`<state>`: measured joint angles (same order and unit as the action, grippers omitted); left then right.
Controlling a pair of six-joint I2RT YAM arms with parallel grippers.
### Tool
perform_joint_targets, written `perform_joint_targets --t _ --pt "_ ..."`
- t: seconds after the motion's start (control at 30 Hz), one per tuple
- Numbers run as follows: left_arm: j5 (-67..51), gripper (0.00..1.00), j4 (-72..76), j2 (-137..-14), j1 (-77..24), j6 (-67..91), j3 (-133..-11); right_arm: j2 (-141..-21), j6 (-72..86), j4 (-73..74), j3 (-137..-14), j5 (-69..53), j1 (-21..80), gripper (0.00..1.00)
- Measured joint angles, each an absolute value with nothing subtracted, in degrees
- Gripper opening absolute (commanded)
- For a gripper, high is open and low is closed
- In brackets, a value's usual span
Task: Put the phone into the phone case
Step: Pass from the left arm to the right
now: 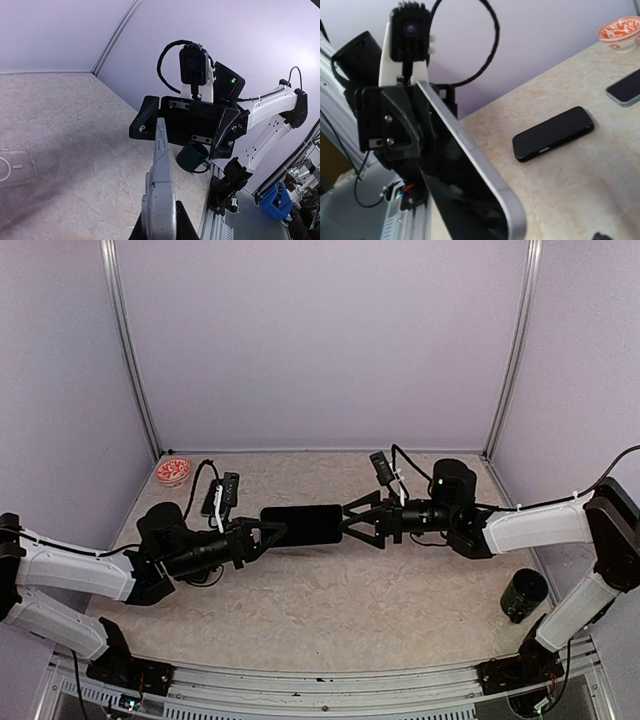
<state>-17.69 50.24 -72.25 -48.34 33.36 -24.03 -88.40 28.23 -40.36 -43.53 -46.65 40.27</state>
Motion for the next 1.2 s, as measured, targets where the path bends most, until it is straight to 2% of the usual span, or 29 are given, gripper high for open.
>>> perform_joint_targets --t 0.33,0.87,1.0,1.2 --pt "-19.3 0.00 53.4 -78.1 -49.4 32.9 -28.3 -91.3 32.9 -46.0 -43.3 -48.5 41.7 0.88" --pt "-19.8 0.00 55.8 -82.5 -49.6 33.1 -29.8 -95.1 37.9 -52.4 -43.4 -52.3 43.5 0.63" --pt "-20.3 0.00 56.4 -83.2 -49.7 33.2 -30.3 -95.2 38.5 -53.0 -43.4 -52.4 43.5 0.53" --pt "-21.0 0.00 57.4 -83.4 -50.0 33.4 -30.4 -95.4 38.7 -53.5 -43.7 -52.6 43.5 0.26"
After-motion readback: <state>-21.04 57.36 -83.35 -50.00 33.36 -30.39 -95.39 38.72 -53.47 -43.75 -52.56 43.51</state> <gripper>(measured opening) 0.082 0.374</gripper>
